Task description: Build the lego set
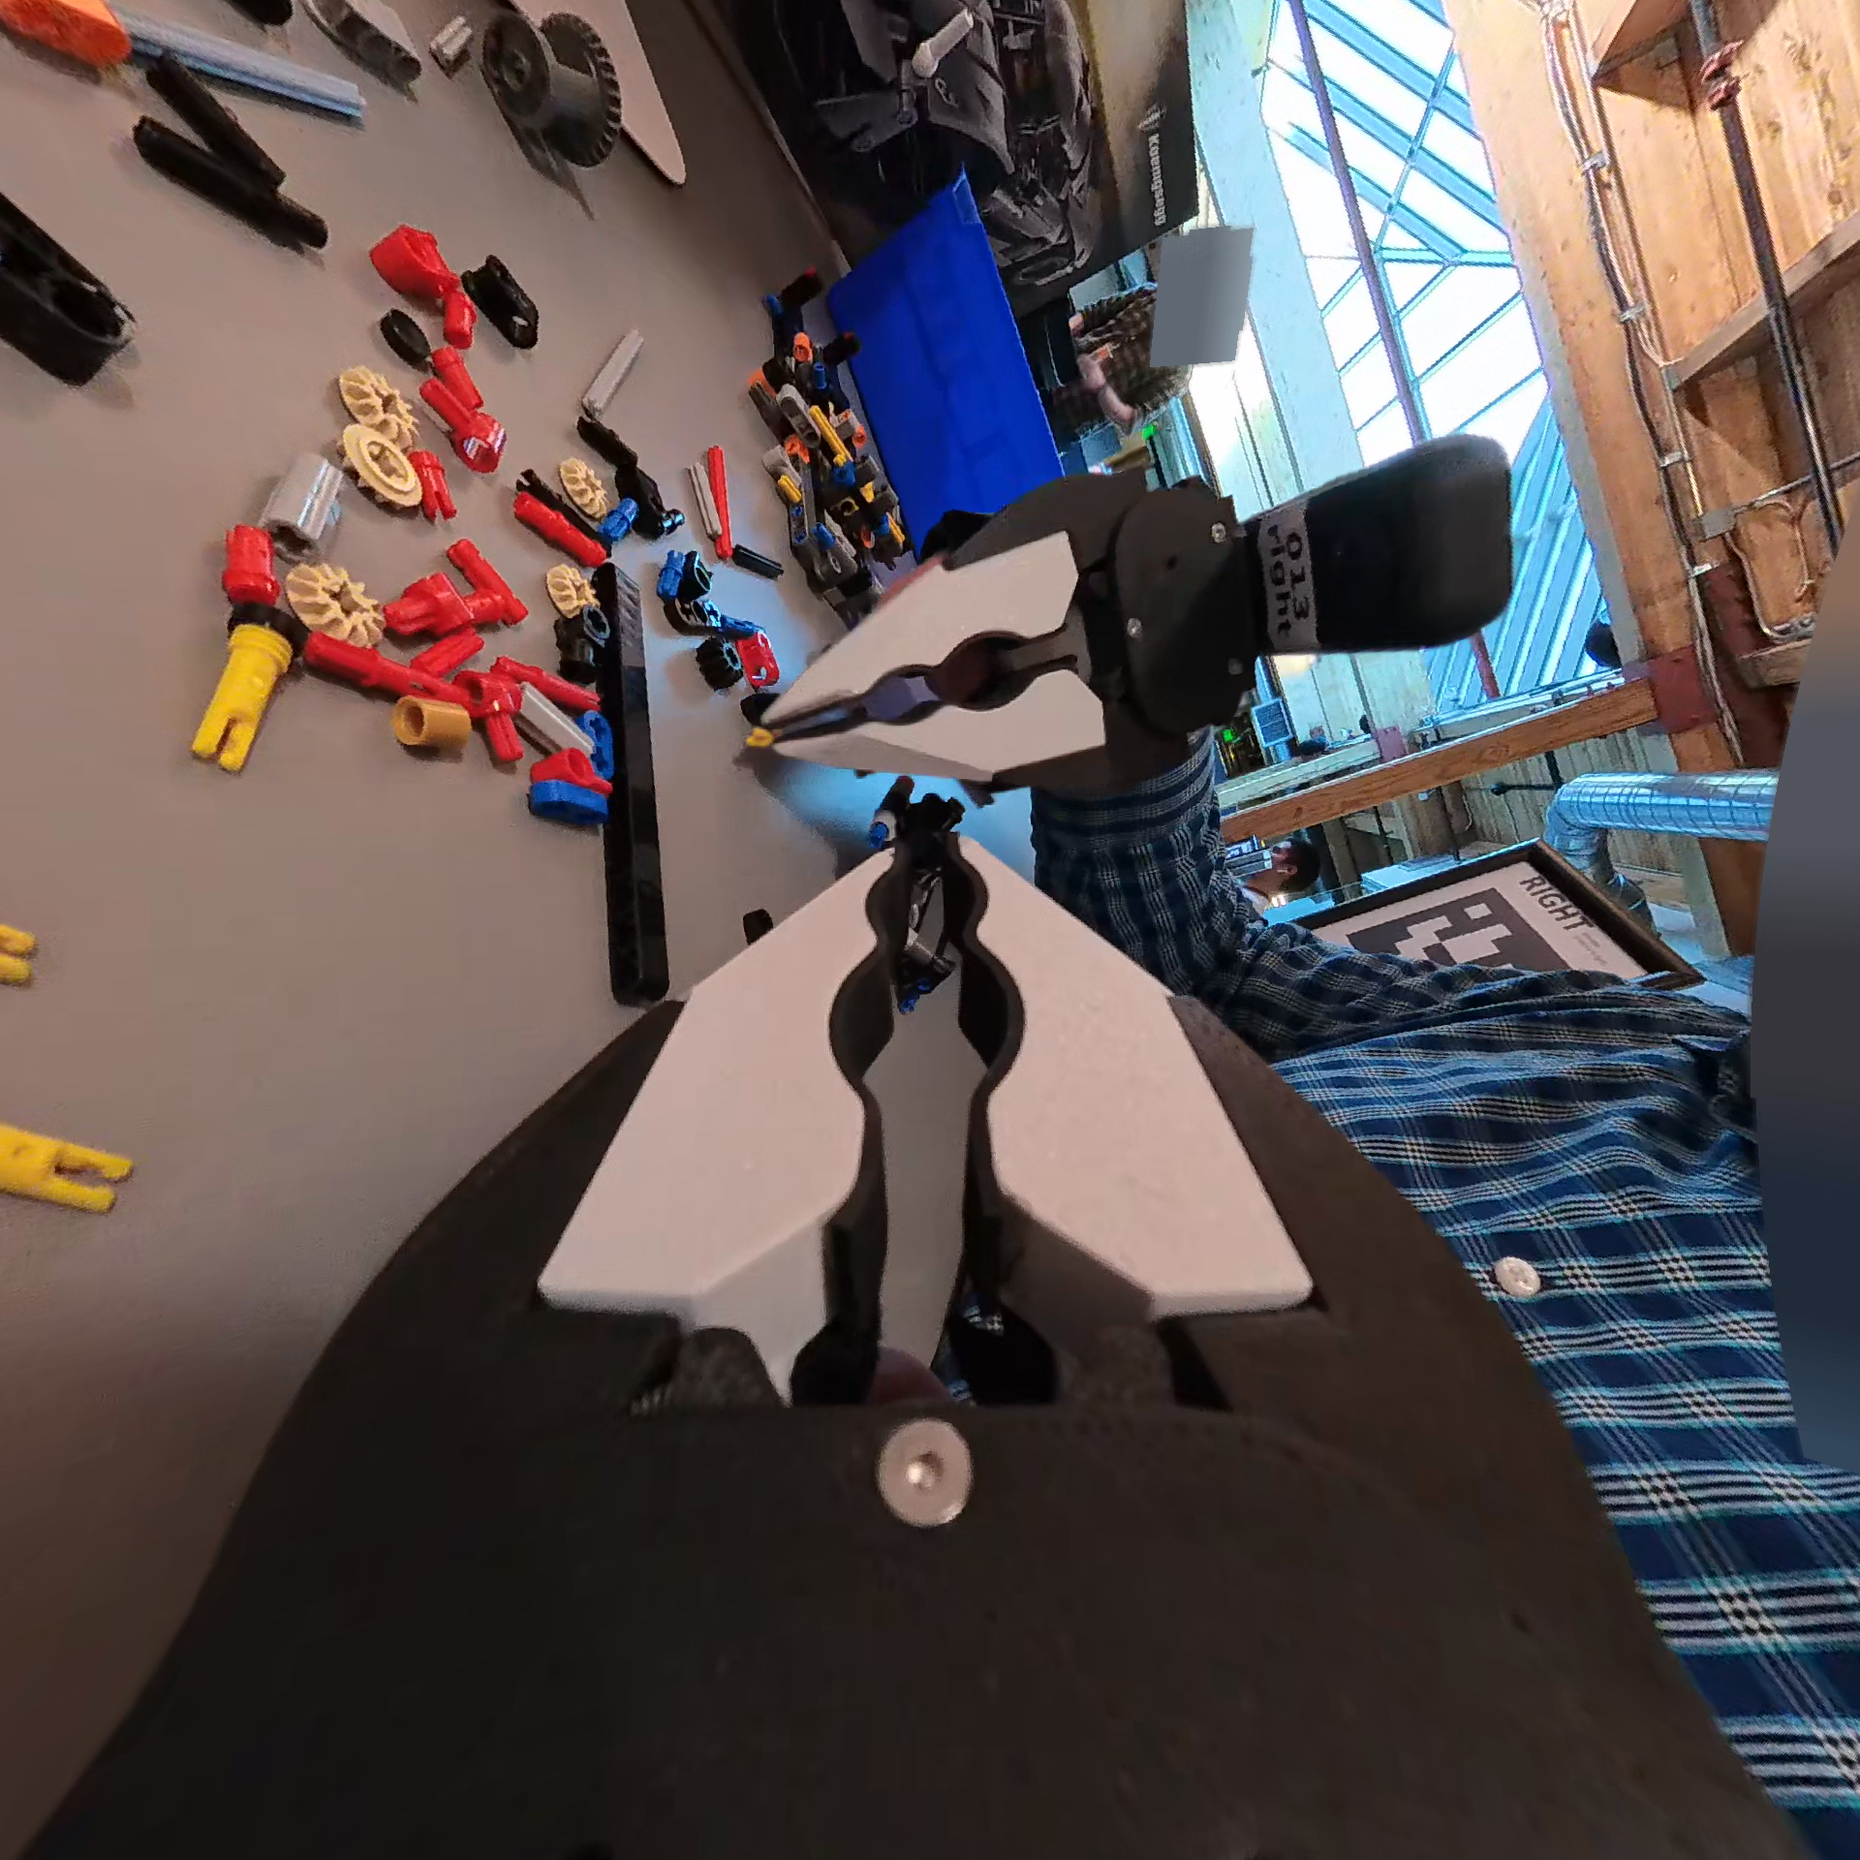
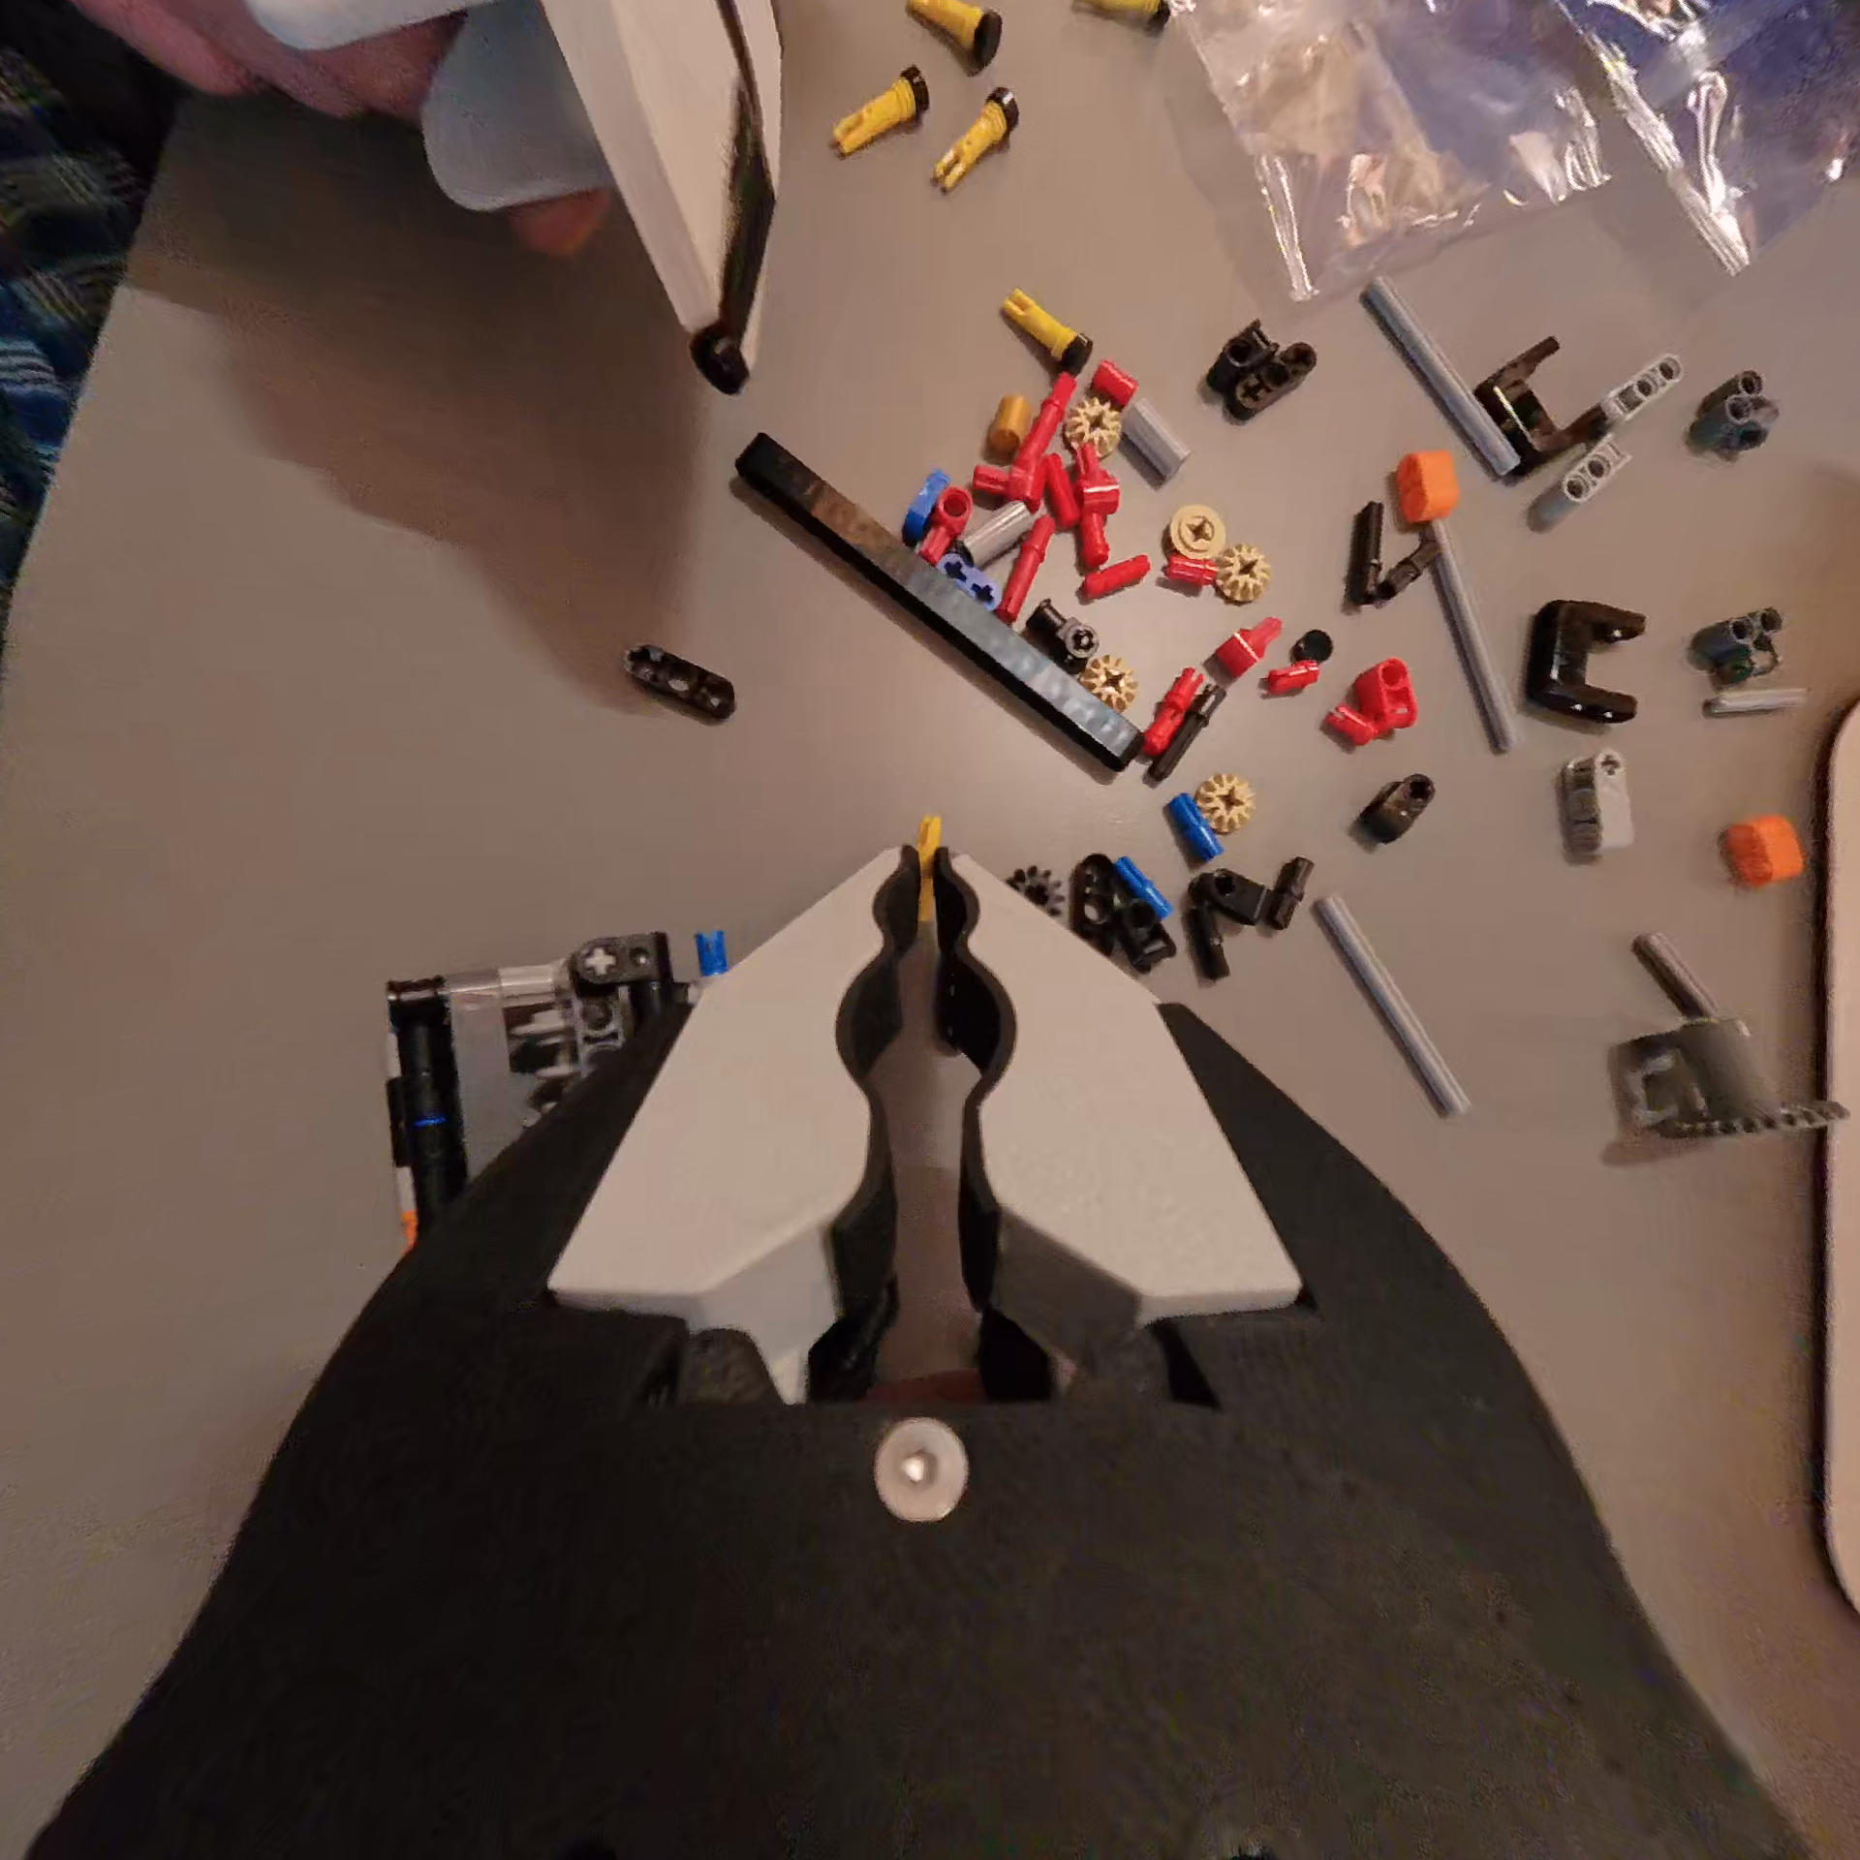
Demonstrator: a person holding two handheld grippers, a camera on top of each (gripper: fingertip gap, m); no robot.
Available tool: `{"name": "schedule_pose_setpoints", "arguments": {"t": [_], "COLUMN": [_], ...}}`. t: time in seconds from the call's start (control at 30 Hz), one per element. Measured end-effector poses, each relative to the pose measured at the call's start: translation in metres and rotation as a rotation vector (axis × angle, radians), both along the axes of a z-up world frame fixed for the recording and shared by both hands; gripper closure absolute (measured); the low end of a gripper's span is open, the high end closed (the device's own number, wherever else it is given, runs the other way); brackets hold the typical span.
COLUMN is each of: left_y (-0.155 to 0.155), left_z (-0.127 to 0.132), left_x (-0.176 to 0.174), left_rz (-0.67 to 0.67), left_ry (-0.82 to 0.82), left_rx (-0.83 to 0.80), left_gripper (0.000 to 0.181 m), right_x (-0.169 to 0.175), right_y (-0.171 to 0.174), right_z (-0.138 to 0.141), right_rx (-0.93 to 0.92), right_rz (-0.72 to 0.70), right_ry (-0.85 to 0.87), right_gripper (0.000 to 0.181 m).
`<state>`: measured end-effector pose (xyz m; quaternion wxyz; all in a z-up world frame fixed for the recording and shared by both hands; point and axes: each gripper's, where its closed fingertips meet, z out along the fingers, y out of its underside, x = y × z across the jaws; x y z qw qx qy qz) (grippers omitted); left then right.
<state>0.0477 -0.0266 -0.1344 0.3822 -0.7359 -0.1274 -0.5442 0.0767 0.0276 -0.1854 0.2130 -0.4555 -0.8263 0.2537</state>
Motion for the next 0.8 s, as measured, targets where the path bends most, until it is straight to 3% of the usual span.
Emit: {"name": "schedule_pose_setpoints", "arguments": {"t": [0.03, 0.23, 0.43, 0.67, 0.8], "left_y": [0.0, 0.001, 0.001, -0.002, -0.003], "left_z": [0.0, 0.001, 0.005, 0.008, 0.009], "left_x": [0.0, 0.0, 0.002, 0.005, 0.007], "left_rz": [0.002, -0.004, -0.022, -0.048, -0.063], "left_ry": [-0.001, -0.01, -0.031, -0.045, -0.049], "left_rx": [0.001, 0.004, 0.021, 0.039, 0.044], "left_gripper": [0.178, 0.178, 0.178, 0.178, 0.178], "right_x": [-0.001, -0.012, -0.029, -0.029, -0.031], "right_y": [-0.001, 0.003, -0.026, -0.058, -0.061], "right_z": [0.001, 0.013, 0.056, 0.057, 0.055], "right_rx": [-0.019, -0.031, -0.128, -0.115, -0.116], "right_rz": [-0.001, -0.01, 0.138, 0.349, 0.374], "right_ry": [0.001, 0.067, 0.253, 0.254, 0.238], "right_gripper": [0.178, 0.171, 0.171, 0.17, 0.174]}}
